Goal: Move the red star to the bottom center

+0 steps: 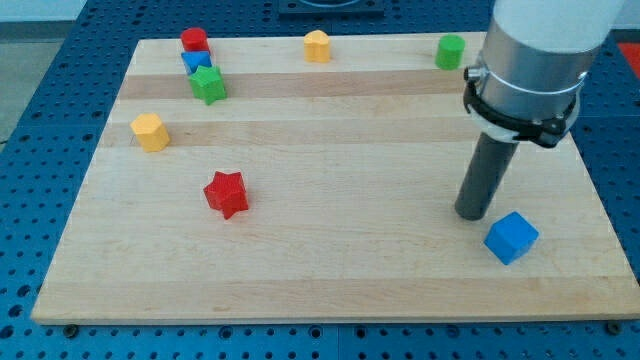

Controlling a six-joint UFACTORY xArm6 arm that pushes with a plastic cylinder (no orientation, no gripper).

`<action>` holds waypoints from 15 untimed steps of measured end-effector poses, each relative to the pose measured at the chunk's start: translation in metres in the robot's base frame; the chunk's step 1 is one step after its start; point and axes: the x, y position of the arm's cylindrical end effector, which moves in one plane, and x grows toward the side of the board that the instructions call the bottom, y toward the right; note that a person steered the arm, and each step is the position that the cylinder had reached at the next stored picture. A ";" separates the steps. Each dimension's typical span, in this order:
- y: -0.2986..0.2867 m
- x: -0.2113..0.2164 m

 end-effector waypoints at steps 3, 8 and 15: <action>0.023 0.038; -0.046 -0.009; -0.305 -0.053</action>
